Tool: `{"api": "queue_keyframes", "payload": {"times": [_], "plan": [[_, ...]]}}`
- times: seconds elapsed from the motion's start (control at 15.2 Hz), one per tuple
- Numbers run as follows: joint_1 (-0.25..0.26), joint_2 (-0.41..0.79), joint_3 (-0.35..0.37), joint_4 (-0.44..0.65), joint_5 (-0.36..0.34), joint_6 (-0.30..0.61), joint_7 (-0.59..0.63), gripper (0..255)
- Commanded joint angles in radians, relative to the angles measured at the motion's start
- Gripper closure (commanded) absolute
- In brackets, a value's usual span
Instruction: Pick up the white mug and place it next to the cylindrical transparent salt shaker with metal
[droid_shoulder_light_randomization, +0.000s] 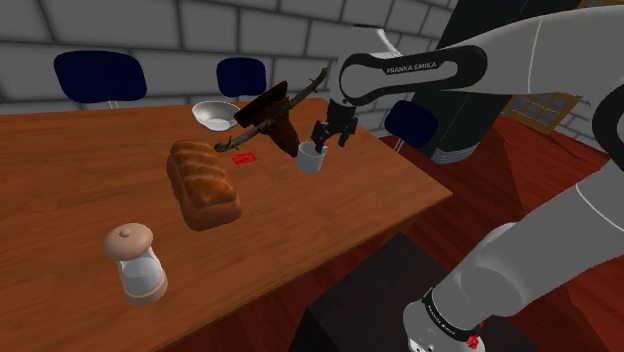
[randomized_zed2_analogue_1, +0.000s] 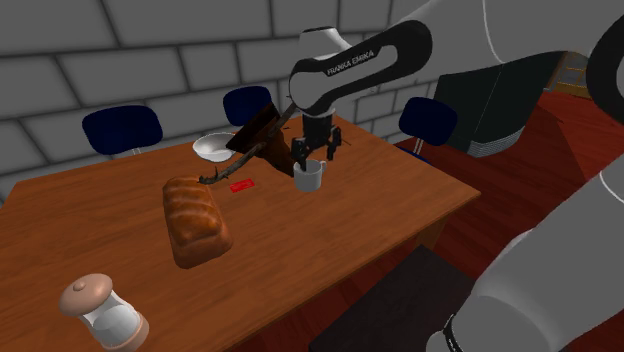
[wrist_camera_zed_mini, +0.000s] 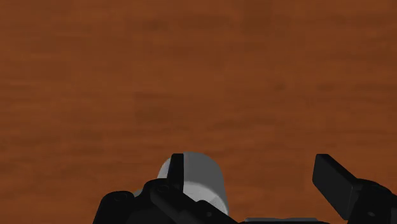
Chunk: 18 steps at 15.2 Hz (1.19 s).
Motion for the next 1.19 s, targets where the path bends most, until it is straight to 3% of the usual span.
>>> {"api": "queue_keyframes", "payload": {"times": [0.0, 0.66, 1.12], "plan": [[-0.004, 0.079, 0.0, 0.052, -0.011, 0.028, 0.009, 0], [-0.004, 0.459, -0.01, 0.361, -0.061, 0.096, 0.055, 0], [-0.005, 0.506, -0.014, 0.329, -0.068, 0.175, 0.06, 0]]}}
